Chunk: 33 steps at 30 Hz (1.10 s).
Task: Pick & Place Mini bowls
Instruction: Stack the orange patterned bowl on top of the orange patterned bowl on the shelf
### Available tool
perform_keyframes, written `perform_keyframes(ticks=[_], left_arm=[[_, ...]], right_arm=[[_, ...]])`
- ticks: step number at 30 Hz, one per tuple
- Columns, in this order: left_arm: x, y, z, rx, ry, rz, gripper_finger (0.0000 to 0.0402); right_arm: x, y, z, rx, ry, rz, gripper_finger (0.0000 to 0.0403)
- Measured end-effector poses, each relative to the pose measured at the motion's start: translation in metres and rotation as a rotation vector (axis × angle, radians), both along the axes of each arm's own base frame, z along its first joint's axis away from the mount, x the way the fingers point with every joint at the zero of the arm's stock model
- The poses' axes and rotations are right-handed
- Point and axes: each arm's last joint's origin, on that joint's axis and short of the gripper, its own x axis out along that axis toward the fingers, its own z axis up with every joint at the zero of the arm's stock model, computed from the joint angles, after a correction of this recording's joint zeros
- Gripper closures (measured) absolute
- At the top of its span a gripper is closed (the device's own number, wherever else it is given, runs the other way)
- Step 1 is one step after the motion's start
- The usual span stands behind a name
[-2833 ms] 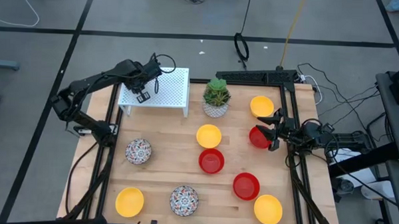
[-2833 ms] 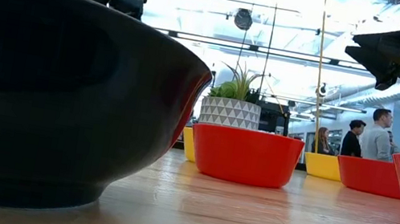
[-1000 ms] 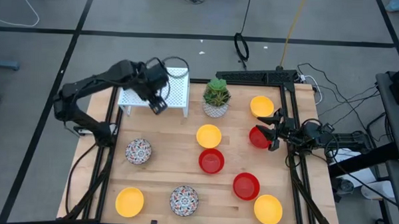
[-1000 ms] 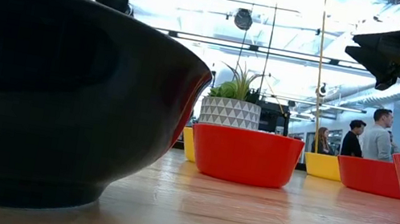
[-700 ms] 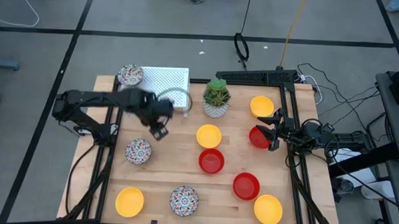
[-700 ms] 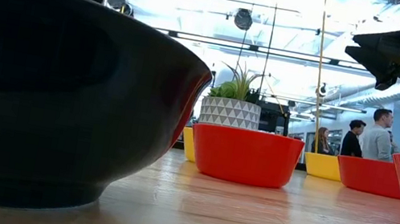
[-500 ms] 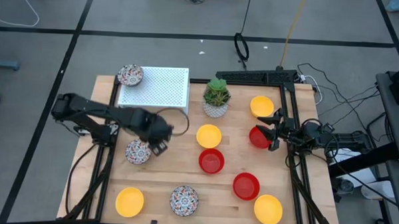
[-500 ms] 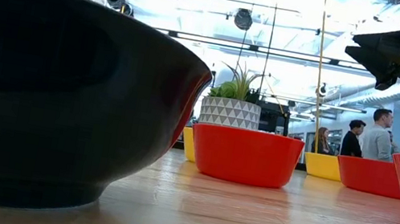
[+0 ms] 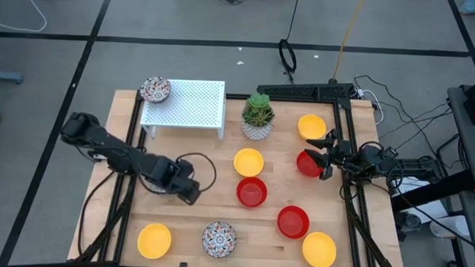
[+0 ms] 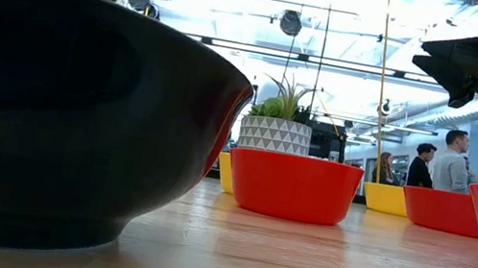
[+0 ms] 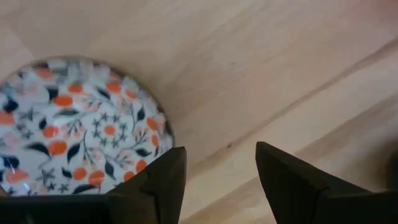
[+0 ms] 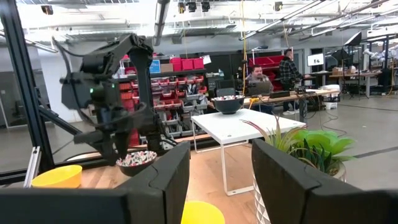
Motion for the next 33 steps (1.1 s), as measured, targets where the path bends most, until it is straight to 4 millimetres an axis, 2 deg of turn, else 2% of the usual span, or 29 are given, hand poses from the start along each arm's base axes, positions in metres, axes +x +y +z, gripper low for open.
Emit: perform_keyframes(ticks=[14, 27, 30, 33], left_arm=[[-0.014, 0.003, -0.026, 0.022, 0.059, 0.075, 0.0203], [-0.020, 0.007, -0.051, 0.066, 0.018, 0.026, 0.0206], [-0.022, 0.008, -0.052, 0.086, 0.029, -0.013, 0.0232], [-0.021, 0.008, -0.052, 0.110, 0.022, -0.080, 0.0285]], right_arm=[[0.000, 0.000, 0.000, 0.000, 0.000, 0.000, 0.0243], [0.000, 0.000, 0.000, 0.000, 0.000, 0.000, 0.0243], [0.000, 0.000, 0.000, 0.000, 0.001, 0.000, 0.0243], [0.000, 0.000, 0.000, 0.000, 0.000, 0.000, 0.0243]])
